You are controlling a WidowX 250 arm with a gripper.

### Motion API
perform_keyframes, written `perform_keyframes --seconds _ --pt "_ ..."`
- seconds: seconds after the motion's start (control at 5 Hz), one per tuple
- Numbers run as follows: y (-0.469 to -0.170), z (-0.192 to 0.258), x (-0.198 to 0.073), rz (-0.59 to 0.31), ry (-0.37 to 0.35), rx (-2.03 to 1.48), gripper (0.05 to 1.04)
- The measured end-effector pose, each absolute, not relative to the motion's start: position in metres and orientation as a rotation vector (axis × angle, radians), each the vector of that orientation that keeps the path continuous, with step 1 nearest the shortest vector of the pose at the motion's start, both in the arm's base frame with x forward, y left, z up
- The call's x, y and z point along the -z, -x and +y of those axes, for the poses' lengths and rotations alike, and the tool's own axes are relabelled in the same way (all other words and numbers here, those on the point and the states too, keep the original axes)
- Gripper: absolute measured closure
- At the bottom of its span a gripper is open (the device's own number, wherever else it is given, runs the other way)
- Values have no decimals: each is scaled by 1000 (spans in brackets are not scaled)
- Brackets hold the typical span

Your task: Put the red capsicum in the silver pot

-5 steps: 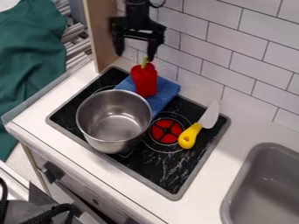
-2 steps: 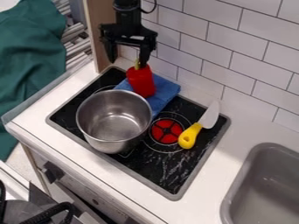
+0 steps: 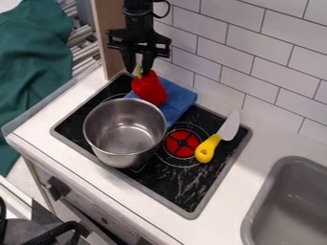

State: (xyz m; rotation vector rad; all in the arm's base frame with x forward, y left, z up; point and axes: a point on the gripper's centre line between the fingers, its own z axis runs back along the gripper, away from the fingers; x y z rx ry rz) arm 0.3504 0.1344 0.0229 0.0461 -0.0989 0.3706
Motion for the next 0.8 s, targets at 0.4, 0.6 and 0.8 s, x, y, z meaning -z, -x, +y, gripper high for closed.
perform_keyframes --seconds 0.4,0.6,0.8 --pt "-353 120 -22 -96 -12 -334 1006" --pt "-355 106 -25 -104 14 -299 1007" --pt "-365 82 -38 -154 64 -216 1010"
